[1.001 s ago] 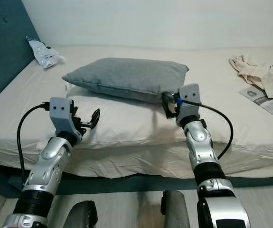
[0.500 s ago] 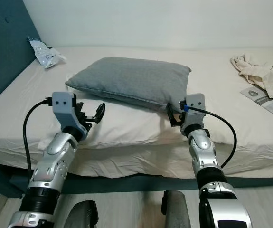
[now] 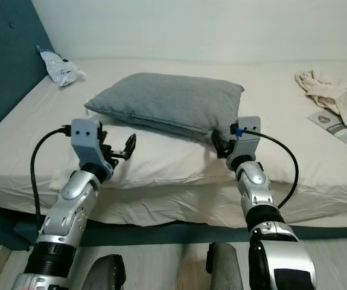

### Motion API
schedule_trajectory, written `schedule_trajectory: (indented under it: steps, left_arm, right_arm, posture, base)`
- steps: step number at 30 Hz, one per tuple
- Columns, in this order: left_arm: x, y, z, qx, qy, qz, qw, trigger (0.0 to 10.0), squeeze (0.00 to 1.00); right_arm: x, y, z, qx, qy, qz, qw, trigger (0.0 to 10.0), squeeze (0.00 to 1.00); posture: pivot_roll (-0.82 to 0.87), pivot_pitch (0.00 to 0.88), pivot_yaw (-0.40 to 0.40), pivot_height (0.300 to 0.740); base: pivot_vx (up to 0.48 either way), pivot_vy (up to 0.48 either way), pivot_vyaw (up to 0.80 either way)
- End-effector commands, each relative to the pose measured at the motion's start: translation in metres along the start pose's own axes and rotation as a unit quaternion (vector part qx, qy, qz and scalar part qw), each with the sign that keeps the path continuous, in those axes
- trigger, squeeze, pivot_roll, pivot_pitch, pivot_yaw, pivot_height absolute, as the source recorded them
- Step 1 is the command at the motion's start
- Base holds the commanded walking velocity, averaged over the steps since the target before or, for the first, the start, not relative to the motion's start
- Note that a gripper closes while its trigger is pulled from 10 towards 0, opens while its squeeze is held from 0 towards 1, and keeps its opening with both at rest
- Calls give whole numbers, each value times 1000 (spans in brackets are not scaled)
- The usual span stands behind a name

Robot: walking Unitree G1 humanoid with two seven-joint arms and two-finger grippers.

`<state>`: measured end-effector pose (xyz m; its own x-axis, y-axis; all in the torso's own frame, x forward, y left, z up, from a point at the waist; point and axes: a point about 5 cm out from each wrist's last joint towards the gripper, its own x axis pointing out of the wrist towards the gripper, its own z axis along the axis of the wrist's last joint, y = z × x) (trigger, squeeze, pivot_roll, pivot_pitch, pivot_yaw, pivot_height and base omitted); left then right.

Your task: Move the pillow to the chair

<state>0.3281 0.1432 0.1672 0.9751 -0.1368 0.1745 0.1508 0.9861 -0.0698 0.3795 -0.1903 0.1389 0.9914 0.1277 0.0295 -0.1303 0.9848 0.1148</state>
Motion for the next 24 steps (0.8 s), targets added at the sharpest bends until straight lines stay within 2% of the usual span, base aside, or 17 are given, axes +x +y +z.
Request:
schedule_trajectory:
  steps: [1,7,14,15,16,17,20,24]
  left_arm:
    - [-3,5,-2,14,3,8,1000,10000,0]
    - [-2,5,-1,16,1,13,1000,10000,0]
    - [-2,3,0,18,0,7,1000,10000,0]
    - [-2,-2,0,3,2,-15,1000,10000,0]
    - [-2,-2,0,3,2,-15,1000,10000,0]
    - [-3,-8,-2,-31,14,-38,999,10000,0]
    - [-4,-17,0,-65,13,-75,995,10000,0]
    - [-4,-21,4,-63,2,-87,994,10000,0]
  right_arm:
    - [0,1,-10,15,34,-5,999,0,0]
    - [1,8,-12,22,39,14,999,0,0]
    - [1,7,-12,30,36,11,999,0,0]
    - [0,7,-11,31,34,10,999,0,0]
    - [0,7,-11,31,34,10,999,0,0]
    - [0,6,-10,27,29,13,999,0,0]
    - [1,7,-6,15,17,20,1000,0,0]
    - [3,8,2,16,-6,31,999,0,0]
  posture:
    - [38,89,21,553]
    - [41,92,21,553]
    - [42,89,23,553]
    - [41,87,22,553]
    - [41,87,22,553]
    - [38,86,21,553]
    - [31,81,21,553]
    - [29,83,19,553]
  base:
    - [0,0,0]
    - [0,0,0]
    - [0,0,0]
    - [0,0,0]
    - [0,0,0]
    - [0,0,0]
    - [0,0,0]
    - [0,0,0]
